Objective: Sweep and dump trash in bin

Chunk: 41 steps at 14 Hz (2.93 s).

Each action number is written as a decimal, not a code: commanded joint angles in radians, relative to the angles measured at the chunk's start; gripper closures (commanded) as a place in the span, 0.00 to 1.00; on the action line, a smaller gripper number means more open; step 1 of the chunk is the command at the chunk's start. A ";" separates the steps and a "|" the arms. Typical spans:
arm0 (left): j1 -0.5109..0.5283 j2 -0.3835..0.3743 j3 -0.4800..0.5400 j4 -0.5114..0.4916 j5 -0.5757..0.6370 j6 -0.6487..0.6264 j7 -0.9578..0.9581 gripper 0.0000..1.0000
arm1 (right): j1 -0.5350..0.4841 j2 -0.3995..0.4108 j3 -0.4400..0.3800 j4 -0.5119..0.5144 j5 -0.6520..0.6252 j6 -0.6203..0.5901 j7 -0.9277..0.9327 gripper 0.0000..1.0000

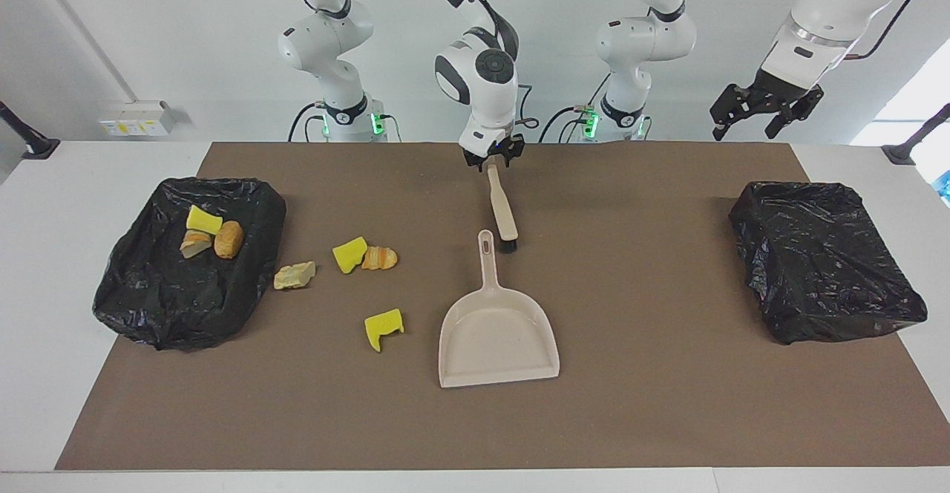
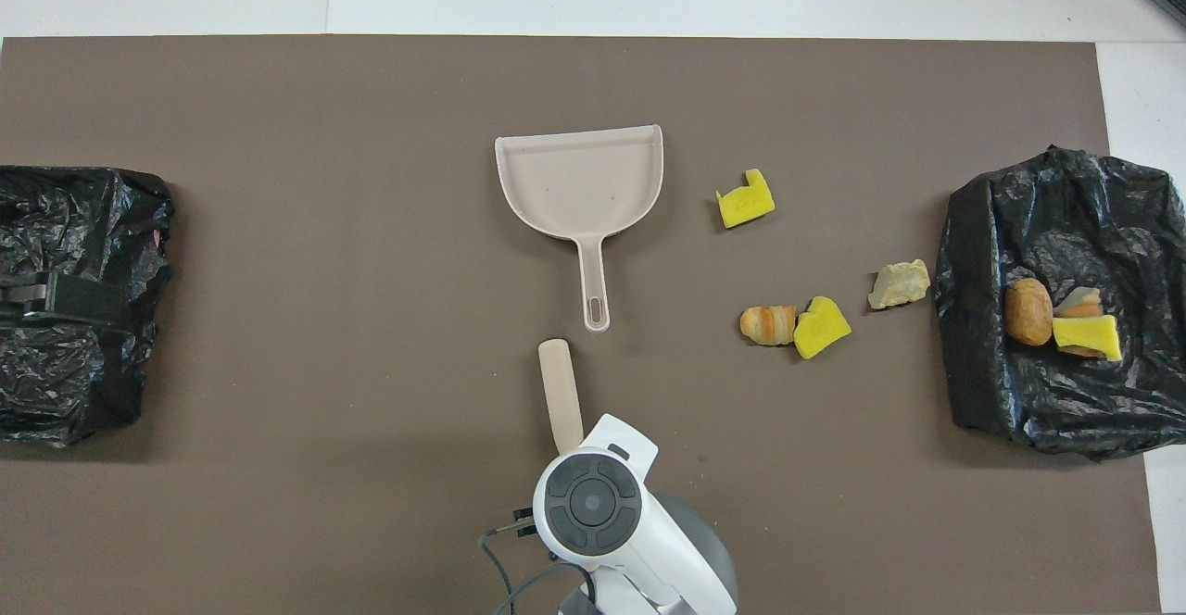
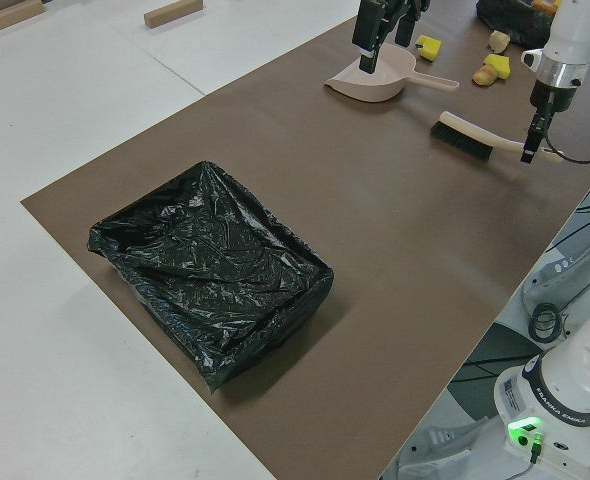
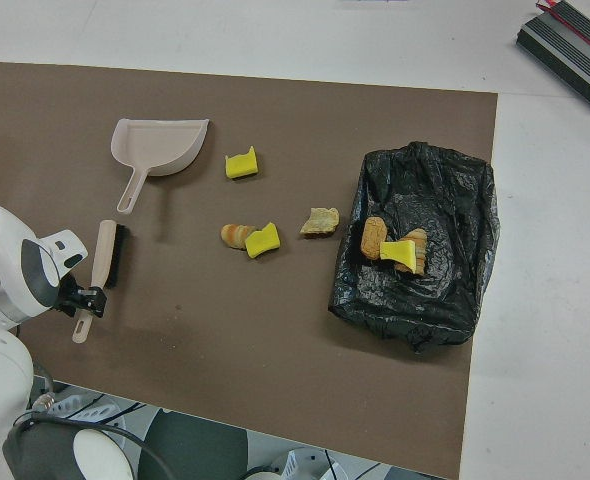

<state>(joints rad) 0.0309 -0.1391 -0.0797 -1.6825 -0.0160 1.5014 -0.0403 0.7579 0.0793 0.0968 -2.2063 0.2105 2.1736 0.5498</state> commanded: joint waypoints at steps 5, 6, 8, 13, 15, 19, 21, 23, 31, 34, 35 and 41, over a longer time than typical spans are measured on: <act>0.003 -0.040 -0.003 -0.048 0.011 0.000 -0.010 0.00 | -0.025 -0.024 -0.005 0.028 0.024 -0.060 -0.001 1.00; 0.003 -0.040 -0.003 -0.049 0.011 0.002 -0.010 0.00 | -0.047 -0.050 -0.005 0.033 0.024 -0.099 -0.002 1.00; 0.003 -0.040 -0.003 -0.049 0.011 0.002 -0.010 0.00 | -0.093 -0.102 -0.006 0.048 0.026 -0.199 0.001 1.00; -0.005 -0.040 -0.003 -0.052 0.010 0.007 -0.013 0.00 | -0.238 -0.180 -0.012 0.051 0.026 -0.441 0.009 1.00; -0.011 -0.042 -0.005 -0.052 0.011 0.005 -0.015 0.00 | -0.281 -0.193 -0.012 0.053 0.026 -0.486 0.004 1.00; -0.012 -0.037 -0.014 -0.039 0.010 -0.012 -0.013 0.00 | -0.360 -0.226 -0.017 0.056 -0.029 -0.529 -0.016 1.00; -0.028 -0.039 -0.014 -0.045 0.008 0.013 -0.036 0.00 | -0.385 -0.240 -0.017 0.056 -0.132 -0.537 -0.027 1.00; -0.069 -0.027 -0.014 -0.066 0.007 0.118 -0.107 0.00 | -0.426 -0.237 -0.016 0.053 -0.221 -0.537 -0.030 1.00; -0.354 0.134 -0.014 -0.075 -0.016 0.446 -0.686 0.00 | -0.696 -0.231 -0.014 0.002 -0.459 -0.431 -0.299 1.00; -0.434 0.196 -0.015 -0.071 -0.016 0.568 -0.753 0.00 | -0.759 -0.233 -0.014 -0.032 -0.459 -0.362 -0.398 1.00; -0.454 0.228 -0.015 -0.066 -0.015 0.609 -0.753 0.00 | -0.761 -0.231 -0.014 -0.042 -0.464 -0.350 -0.400 1.00; -0.572 0.427 -0.014 0.023 -0.012 0.697 -0.759 0.00 | -0.810 -0.193 -0.012 -0.151 -0.517 -0.146 -0.407 1.00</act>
<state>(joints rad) -0.5093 0.2214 -0.1118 -1.7226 -0.0254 2.1709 -0.7892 -0.0201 -0.1140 0.0700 -2.3259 -0.2871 1.9731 0.1664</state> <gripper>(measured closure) 0.000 0.740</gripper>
